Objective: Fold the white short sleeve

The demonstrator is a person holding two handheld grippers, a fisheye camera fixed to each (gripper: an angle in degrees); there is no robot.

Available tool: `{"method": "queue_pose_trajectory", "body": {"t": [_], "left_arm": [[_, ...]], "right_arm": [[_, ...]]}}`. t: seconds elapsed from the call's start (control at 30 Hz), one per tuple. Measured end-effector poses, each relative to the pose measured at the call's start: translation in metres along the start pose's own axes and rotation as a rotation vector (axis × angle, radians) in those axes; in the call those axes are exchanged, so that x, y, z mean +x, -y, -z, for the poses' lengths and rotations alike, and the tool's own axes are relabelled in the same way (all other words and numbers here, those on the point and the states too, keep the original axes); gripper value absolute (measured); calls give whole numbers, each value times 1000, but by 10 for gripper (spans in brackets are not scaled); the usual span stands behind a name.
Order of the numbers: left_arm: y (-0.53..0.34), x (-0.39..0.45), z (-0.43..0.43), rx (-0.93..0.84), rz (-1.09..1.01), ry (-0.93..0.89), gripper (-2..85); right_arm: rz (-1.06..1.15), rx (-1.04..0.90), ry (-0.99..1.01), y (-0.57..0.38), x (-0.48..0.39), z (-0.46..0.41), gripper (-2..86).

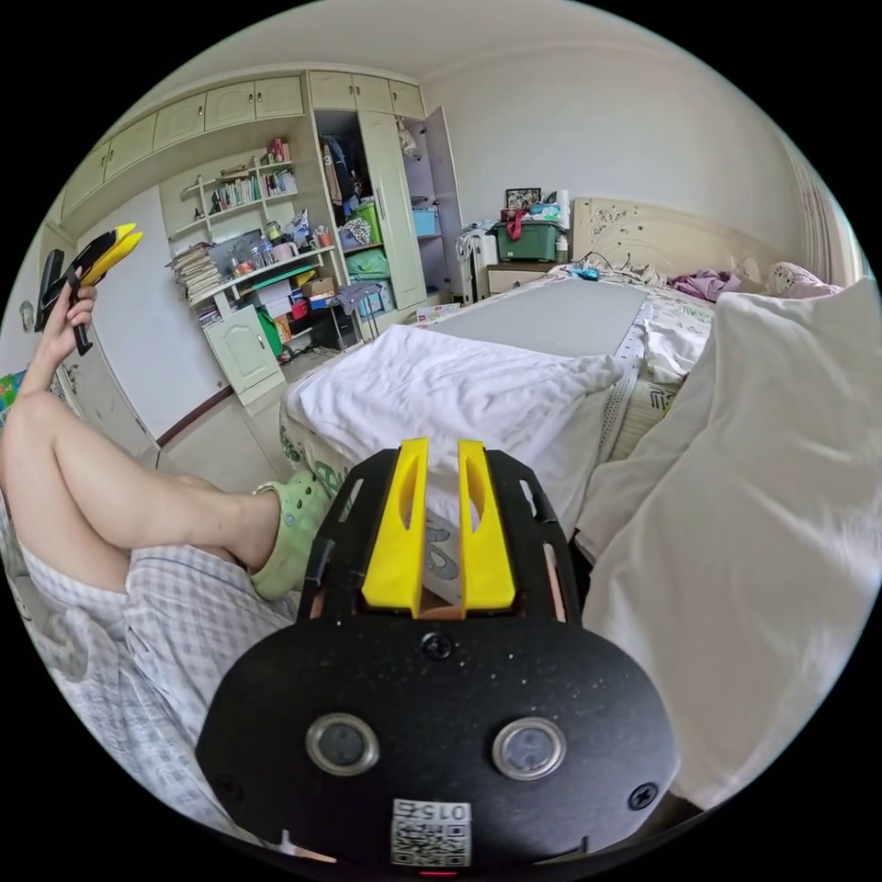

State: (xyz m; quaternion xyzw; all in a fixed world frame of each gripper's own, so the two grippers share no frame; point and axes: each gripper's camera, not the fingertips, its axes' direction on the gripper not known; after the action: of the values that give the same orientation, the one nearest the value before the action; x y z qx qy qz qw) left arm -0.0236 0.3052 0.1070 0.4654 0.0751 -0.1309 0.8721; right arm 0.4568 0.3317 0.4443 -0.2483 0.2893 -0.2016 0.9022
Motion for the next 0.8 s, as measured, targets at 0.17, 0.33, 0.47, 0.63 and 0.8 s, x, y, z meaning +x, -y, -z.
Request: {"method": "queue_pose_trajectory", "body": {"t": [0.17,0.33,0.47,0.63,0.8], "left_arm": [[9,-4,-3,83,-3,-78,85],[14,-17,-41,61,44,-196,96],[-4,-20,-76,22,75,-233,102],[-13,-32,-100,19,85,-254,104],[-4,-56,-134,6,101,-305,103]], "right_arm": [[-20,33,-39,-14,-3,21,64],[-91,17,-76,-29,4,25,64],[-55,0,-170,-27,-2,23,84],[-100,115,-199,-16,1,30,89],[-124,114,-207,-5,-1,18,91]]}}
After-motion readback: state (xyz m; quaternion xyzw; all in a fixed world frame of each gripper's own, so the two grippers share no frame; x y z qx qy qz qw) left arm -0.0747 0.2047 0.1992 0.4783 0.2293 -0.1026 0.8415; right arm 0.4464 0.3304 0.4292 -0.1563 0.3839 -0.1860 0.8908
